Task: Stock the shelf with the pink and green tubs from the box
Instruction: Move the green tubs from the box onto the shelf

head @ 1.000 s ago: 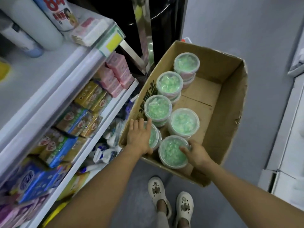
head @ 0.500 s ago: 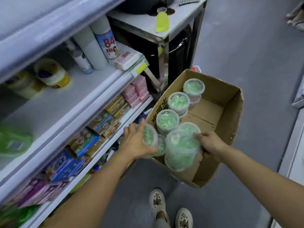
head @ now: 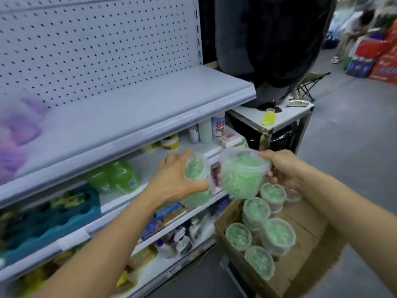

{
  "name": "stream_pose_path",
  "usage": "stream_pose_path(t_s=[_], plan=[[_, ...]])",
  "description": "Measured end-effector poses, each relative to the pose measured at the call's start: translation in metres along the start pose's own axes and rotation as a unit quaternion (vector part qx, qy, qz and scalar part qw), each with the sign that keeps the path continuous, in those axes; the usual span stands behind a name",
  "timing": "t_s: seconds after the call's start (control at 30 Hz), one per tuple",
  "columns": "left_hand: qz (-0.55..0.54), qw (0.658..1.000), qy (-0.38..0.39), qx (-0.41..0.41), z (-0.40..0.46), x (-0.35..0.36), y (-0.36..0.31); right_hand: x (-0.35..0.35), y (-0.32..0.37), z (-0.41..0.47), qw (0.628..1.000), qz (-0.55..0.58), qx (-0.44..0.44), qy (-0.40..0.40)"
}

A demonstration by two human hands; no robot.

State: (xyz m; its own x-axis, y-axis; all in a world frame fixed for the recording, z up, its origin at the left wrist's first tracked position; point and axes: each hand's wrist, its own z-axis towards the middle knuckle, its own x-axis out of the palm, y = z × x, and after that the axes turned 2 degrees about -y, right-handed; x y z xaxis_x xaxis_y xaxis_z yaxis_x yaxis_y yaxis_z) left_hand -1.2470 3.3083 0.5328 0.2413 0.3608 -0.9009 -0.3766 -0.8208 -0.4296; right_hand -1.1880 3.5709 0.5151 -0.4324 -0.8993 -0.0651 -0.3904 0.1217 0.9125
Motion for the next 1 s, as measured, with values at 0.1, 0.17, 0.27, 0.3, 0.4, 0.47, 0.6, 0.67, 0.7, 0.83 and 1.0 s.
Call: stream_pose_path(t_s=[0.1,0.17,0.27,0.3,0.4,0.47,0.6,0.67,0.7,0.83,1.0], plan=[[0.023,0.998,-0.062,-0.007,-0.001,-0.046,0.005,0.031,0.047,-0.007,0.999,0.023,-0.045,0.009],[0.047,0.993,-0.108,-0.007,-0.001,-0.075,0.011,0.056,0.075,-0.010,0.996,0.052,-0.066,0.013],[0.049,0.989,-0.139,-0.029,-0.005,-0.115,0.024,0.097,0.109,-0.009,0.990,0.106,-0.083,0.030],[0.050,0.987,-0.151,-0.033,-0.007,-0.129,0.030,0.112,0.118,-0.008,0.988,0.120,-0.087,0.039],[0.056,0.981,-0.181,-0.052,-0.006,-0.168,0.058,0.159,0.144,-0.002,0.983,0.143,-0.096,0.058],[0.074,0.976,-0.191,-0.069,-0.002,-0.193,0.079,0.195,0.159,0.003,0.982,0.142,-0.097,0.074],[0.095,0.970,-0.203,-0.095,0.007,-0.237,0.125,0.271,0.179,0.014,0.980,0.136,-0.079,0.120],[0.085,0.968,-0.213,-0.105,0.011,-0.257,0.149,0.307,0.184,0.017,0.980,0.128,-0.062,0.138],[0.081,0.967,-0.216,-0.110,0.013,-0.266,0.160,0.324,0.186,0.018,0.979,0.126,-0.054,0.148],[0.053,0.969,-0.210,-0.120,0.019,-0.289,0.201,0.378,0.186,0.025,0.972,0.127,-0.046,0.194],[-0.043,0.971,-0.208,-0.112,0.028,-0.310,0.241,0.391,0.185,0.048,0.966,-0.143,-0.170,0.132]])
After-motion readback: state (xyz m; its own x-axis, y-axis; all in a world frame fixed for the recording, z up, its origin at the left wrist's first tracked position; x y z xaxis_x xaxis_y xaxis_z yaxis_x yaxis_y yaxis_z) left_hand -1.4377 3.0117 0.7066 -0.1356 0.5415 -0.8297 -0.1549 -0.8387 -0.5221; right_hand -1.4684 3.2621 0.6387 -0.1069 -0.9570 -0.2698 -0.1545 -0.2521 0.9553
